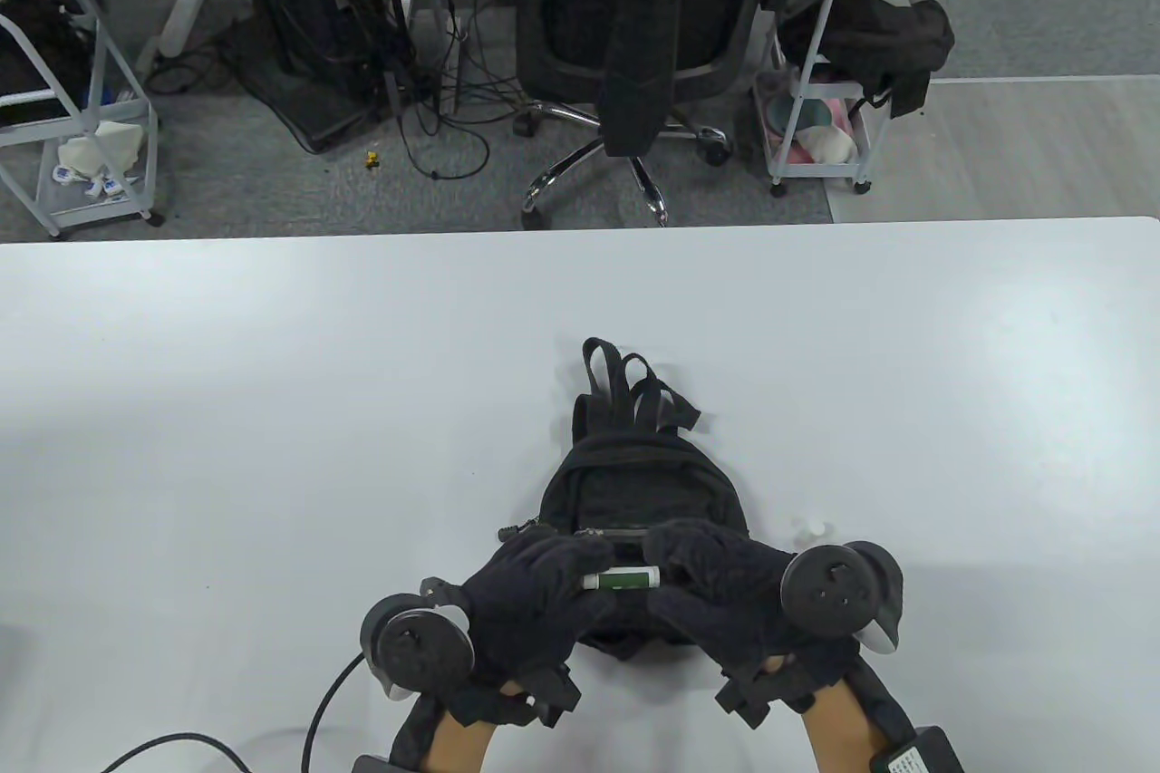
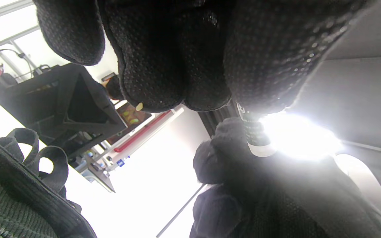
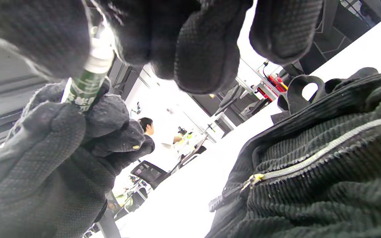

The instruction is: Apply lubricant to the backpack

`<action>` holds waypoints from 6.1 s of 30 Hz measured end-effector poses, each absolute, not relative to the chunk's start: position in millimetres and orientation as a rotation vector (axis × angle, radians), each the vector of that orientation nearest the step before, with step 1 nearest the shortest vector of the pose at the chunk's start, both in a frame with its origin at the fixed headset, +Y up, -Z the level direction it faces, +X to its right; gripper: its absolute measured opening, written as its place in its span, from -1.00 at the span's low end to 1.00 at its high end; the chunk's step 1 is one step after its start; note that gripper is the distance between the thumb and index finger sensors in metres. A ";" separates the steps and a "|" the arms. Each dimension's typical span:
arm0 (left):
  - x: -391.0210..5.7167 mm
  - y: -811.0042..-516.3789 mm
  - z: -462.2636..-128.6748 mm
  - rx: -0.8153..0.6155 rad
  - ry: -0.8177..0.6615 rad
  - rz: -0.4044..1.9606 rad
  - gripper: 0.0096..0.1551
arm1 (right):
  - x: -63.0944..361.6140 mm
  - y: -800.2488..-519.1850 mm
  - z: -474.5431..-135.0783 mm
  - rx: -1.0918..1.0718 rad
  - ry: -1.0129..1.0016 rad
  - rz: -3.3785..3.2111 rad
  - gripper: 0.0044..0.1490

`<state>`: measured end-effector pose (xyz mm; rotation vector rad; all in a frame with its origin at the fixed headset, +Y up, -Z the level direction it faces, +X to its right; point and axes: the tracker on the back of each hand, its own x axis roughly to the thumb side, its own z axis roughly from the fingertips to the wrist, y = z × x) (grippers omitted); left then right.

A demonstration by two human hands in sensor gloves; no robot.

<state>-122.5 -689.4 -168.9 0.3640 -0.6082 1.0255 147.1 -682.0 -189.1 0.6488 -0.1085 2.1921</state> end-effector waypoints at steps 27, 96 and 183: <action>-122.5 -687.9 -166.3 0.375 -0.615 1.015 -0.40 | 145.5 -678.9 -185.6 0.647 -0.139 2.201 -0.37; -53.8 -754.9 -177.2 -0.451 -0.552 0.231 -0.20 | 154.4 -703.9 -219.5 0.142 -0.222 2.942 -0.40; -56.2 -755.7 -178.4 -0.496 -0.559 0.268 -0.18 | 144.8 -713.6 -223.5 0.145 -0.158 2.903 -0.42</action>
